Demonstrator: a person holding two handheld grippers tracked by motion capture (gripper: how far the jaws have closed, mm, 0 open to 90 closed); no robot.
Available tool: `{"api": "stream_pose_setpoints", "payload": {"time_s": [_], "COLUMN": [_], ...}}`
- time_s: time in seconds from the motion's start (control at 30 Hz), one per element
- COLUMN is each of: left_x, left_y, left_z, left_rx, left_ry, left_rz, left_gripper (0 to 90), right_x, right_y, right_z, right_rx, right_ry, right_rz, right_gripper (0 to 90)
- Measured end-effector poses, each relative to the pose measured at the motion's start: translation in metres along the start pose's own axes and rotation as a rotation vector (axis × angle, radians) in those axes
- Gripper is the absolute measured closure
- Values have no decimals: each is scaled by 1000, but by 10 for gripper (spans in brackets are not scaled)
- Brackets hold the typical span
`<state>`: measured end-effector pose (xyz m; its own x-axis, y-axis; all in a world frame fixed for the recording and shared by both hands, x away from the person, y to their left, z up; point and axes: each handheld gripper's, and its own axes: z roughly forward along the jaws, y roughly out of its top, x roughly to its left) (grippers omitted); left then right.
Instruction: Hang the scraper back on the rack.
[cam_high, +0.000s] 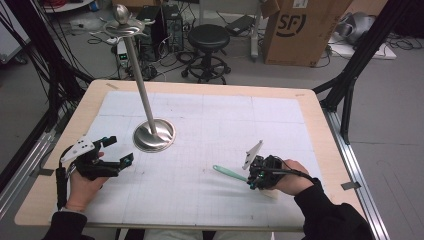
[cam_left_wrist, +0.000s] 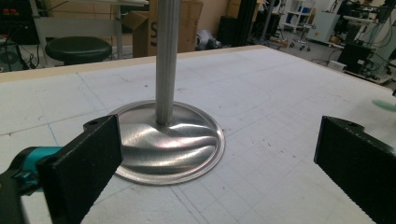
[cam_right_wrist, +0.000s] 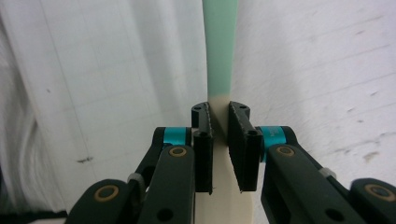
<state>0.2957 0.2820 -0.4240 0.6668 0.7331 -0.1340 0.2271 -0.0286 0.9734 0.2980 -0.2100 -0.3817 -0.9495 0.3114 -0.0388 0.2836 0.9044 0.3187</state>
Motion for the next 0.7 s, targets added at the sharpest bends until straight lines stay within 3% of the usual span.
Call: {"api": "stream_pose_setpoints", "payload": {"time_s": [0.4,0.7], "left_x": [0,0], "left_y": [0,1], "left_z": [0,1], "left_rx": [-10,-25], "left_ry": [1,0], "left_rz": [-5,-4], "left_gripper": [17,17], "right_x": [-9,-12], "right_y": [-9,-7], "right_z": [-23,-32], "right_rx": [-293,-478], "right_ry": [-15,-71], "right_rz": [90,137], "right_gripper": [806,806]}}
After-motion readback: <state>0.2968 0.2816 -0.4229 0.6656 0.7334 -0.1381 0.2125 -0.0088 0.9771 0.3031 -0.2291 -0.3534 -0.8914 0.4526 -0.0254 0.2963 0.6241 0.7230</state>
